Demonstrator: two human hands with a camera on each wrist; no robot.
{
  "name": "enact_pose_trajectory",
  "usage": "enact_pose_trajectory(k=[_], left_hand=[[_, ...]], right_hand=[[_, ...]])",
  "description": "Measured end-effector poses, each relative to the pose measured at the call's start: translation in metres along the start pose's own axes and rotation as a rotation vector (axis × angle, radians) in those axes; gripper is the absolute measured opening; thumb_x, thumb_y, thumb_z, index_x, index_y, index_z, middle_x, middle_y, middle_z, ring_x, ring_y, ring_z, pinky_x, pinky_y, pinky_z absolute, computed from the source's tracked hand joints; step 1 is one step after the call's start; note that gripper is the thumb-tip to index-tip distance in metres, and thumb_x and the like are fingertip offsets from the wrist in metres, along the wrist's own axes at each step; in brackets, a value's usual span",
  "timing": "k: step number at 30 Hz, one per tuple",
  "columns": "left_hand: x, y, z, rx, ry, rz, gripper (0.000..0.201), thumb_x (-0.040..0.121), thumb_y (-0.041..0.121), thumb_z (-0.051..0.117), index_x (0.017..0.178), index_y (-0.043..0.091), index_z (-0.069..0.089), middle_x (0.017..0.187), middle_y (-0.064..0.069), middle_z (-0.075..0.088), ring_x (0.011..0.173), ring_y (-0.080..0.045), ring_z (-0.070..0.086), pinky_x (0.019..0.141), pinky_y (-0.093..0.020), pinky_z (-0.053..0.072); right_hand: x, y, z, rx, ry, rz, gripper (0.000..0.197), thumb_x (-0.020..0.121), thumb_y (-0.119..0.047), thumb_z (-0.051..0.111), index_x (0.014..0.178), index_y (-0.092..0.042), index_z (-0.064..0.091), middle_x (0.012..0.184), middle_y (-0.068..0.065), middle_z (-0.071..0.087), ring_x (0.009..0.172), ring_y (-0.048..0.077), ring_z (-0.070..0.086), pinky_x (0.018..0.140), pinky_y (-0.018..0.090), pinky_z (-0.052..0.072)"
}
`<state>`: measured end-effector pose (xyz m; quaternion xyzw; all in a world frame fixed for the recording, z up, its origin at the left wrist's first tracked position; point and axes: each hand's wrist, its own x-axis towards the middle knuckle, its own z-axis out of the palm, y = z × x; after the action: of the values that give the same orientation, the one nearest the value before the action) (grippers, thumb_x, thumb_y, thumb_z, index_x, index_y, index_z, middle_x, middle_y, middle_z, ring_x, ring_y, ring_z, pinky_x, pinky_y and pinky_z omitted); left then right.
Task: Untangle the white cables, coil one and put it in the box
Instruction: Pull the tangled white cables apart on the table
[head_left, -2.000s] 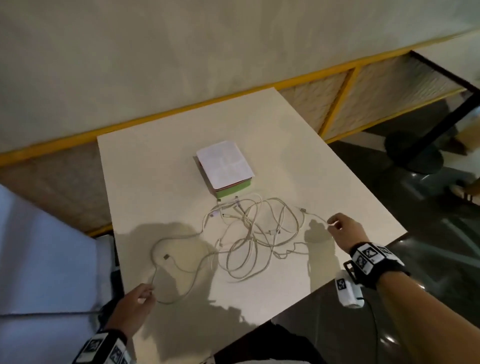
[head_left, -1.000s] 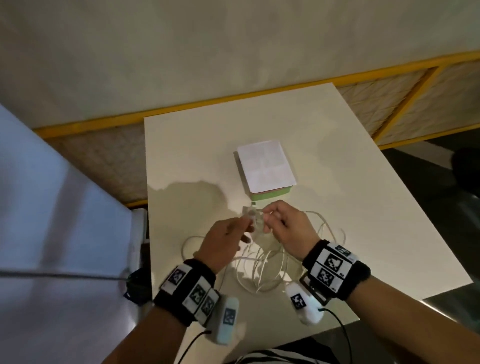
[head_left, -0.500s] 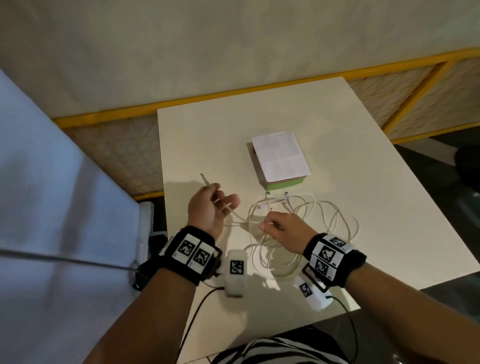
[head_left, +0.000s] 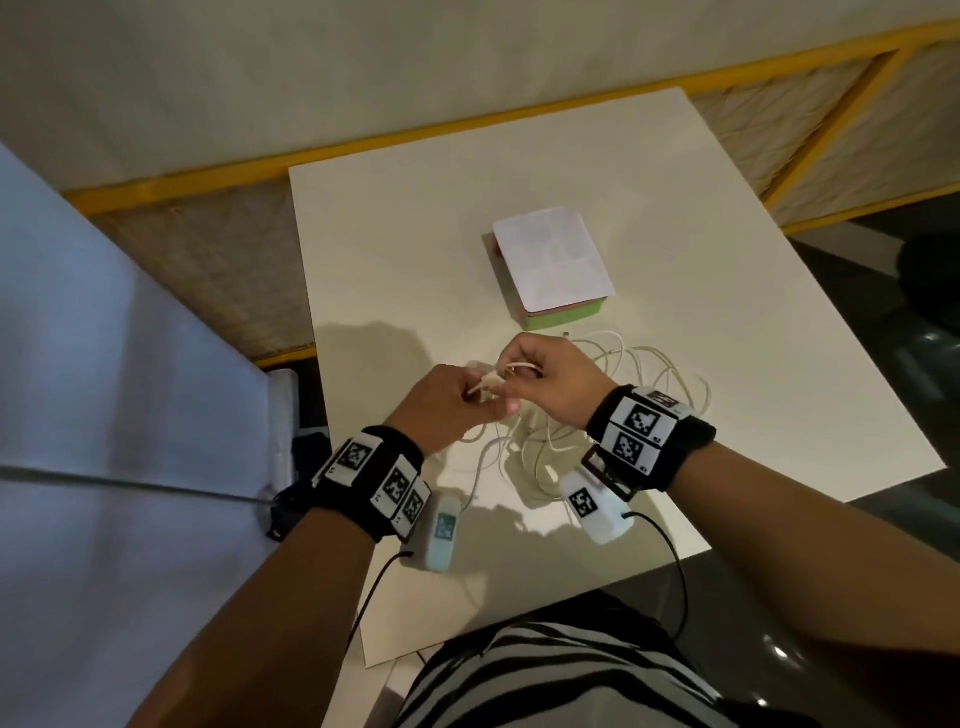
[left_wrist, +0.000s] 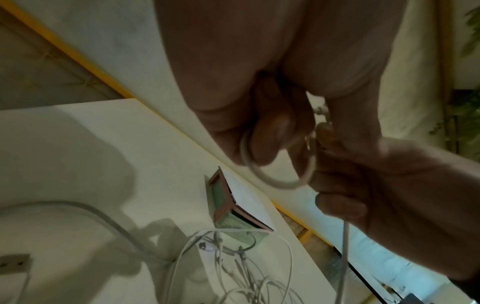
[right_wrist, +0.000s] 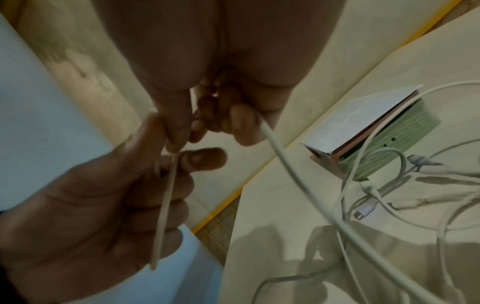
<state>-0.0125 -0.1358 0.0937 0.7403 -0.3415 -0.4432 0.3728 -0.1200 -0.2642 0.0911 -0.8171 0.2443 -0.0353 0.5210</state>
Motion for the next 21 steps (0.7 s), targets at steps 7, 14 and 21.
enact_pose_trajectory(k=[7,14,21], left_hand=[[-0.007,0.001,-0.04,-0.175,0.254,0.082,0.028,0.088,0.026,0.062,0.062,0.028,0.072,0.044,0.013,0.051,0.04,-0.004,0.039,0.051,-0.024,0.036],[-0.02,0.001,-0.105,-0.788,0.765,0.128,0.03,0.095,0.025,0.051,0.066,0.019,0.055,0.035,0.011,0.027,0.034,-0.005,0.023,0.037,-0.016,0.022],[-0.002,-0.022,-0.093,-0.583,0.727,0.04,0.024,0.09,0.031,0.057,0.07,0.017,0.058,0.036,0.01,0.028,0.035,-0.004,0.025,0.04,-0.018,0.023]], right_hand=[[-0.016,0.021,-0.034,0.062,-0.097,0.092,0.008,0.081,-0.017,0.069,0.083,-0.016,0.062,0.061,-0.004,0.041,0.058,0.016,0.042,0.056,0.025,0.042],[-0.043,0.079,-0.056,-0.392,0.011,0.274,0.011,0.092,-0.025,0.054,0.086,-0.017,0.058,0.062,-0.004,0.051,0.065,0.019,0.048,0.062,0.03,0.035],[-0.037,0.083,-0.077,-0.322,0.242,0.282,0.026,0.094,-0.031,0.049,0.085,-0.012,0.065,0.079,0.006,0.07,0.079,0.027,0.063,0.073,0.034,0.046]])
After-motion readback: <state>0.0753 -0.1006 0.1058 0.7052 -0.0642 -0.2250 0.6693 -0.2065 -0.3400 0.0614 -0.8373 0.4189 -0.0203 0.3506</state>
